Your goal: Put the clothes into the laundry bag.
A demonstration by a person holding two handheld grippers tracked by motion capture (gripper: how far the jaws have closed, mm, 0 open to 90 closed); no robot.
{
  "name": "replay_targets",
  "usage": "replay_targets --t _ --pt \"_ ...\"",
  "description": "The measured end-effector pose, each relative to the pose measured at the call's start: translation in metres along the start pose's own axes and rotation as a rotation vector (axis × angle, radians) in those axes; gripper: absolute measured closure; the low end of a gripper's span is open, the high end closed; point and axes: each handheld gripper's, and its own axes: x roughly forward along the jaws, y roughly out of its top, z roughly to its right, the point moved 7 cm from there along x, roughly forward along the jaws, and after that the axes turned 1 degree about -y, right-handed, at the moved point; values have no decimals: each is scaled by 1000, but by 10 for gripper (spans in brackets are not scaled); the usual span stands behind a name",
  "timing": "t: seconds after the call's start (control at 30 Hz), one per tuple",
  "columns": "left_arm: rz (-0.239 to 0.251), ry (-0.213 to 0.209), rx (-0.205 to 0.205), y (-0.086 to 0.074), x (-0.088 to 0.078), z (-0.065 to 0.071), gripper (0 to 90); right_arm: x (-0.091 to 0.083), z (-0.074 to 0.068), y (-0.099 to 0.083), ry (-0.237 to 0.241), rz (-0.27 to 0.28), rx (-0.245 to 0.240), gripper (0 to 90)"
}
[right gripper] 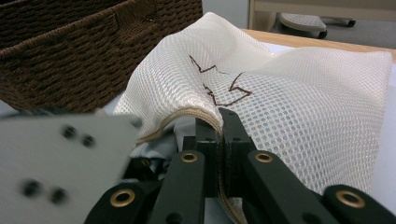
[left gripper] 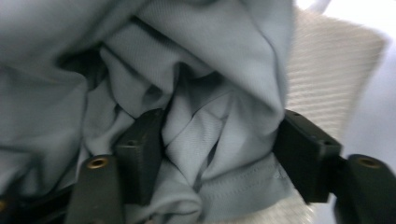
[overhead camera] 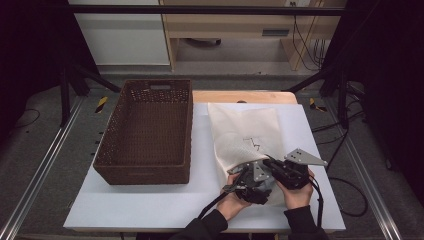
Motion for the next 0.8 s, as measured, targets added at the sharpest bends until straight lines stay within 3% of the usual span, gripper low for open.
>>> replay_targets --t 0.07,0.2,0.37,0.53,0.57,0.67,0.73,0.8 --pt "18 47 0 1 2 -3 502 0 1 -1 -1 -4 5 881" --pt "25 41 -41 4 -4 -9 761 0 2 -1 -2 -6 9 882" --pt "69 64 -13 17 -20 -16 797 -2 1 1 -1 4 12 882" --pt "43 95 38 27 -16 -31 798 -5 0 3 5 14 10 882" --pt "36 108 44 27 -14 -33 797 -5 0 3 5 14 11 882" --pt "8 204 91 23 -4 -48 792 -5 0 3 4 9 14 882" --pt "11 213 59 21 2 -56 786 -4 0 2 2 2 7 882" --pt "30 179 7 21 5 -57 769 -2 -1 0 -3 -11 4 882"
